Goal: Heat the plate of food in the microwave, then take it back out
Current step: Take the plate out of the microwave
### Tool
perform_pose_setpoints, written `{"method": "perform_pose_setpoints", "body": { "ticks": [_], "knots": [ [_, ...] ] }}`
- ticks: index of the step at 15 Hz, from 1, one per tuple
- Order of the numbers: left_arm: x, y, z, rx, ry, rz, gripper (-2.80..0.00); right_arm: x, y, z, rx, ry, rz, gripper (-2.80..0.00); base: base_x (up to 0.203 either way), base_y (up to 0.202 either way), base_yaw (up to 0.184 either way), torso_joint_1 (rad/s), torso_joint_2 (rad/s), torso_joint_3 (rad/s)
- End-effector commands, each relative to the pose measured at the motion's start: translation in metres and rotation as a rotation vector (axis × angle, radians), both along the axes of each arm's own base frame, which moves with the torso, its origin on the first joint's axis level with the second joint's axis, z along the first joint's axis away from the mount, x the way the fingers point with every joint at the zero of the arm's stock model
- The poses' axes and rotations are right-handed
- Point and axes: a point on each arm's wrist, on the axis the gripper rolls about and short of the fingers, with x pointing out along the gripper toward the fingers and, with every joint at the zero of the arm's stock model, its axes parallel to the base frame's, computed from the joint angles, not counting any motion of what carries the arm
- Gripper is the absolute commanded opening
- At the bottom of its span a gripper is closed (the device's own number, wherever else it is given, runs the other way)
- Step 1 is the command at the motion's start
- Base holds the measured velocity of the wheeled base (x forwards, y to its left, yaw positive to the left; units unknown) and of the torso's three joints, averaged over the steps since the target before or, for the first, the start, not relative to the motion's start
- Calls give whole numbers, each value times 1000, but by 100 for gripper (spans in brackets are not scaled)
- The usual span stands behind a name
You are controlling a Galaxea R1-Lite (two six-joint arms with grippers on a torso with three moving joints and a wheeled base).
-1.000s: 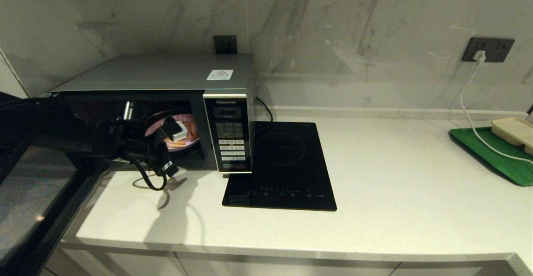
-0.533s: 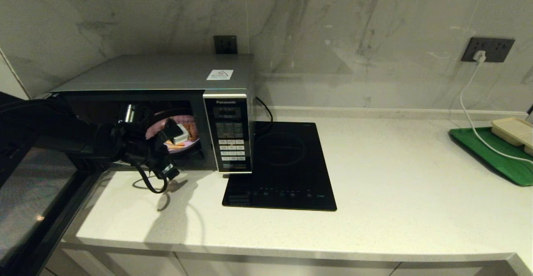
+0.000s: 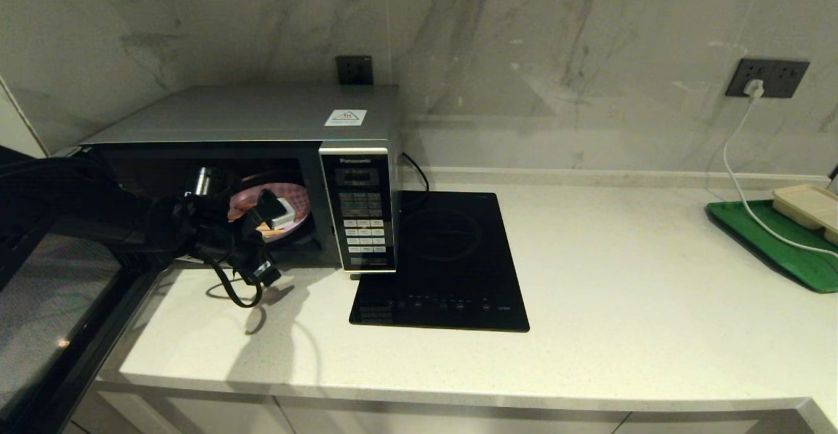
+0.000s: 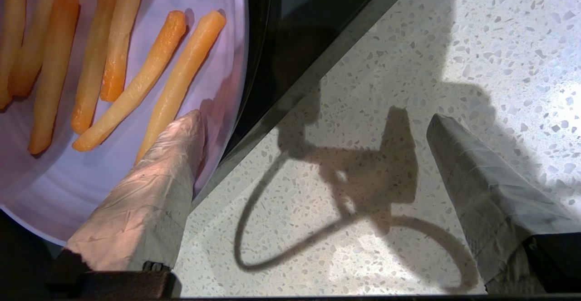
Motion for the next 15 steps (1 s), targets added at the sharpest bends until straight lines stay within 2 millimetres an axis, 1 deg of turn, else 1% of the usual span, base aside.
{"method": "perform_pose_setpoints", "body": {
  "ticks": [1, 4, 5, 15],
  "knots": [
    [0, 1, 0, 2, -2, -2, 0, 0, 0, 0, 1, 0, 0, -280, 0, 0, 0, 0, 0, 0],
    [1, 1, 0, 1, -7, 1, 0, 0, 0, 0, 1, 0, 0, -280, 0, 0, 0, 0, 0, 0],
    [1, 1, 1, 0, -7, 0, -280, 0, 0, 0, 1, 2, 0, -280, 0, 0, 0, 0, 0, 0],
    [1, 1, 2, 0, -11, 2, -280, 0, 0, 0, 1, 0, 0, -280, 0, 0, 0, 0, 0, 0]
  ]
}}
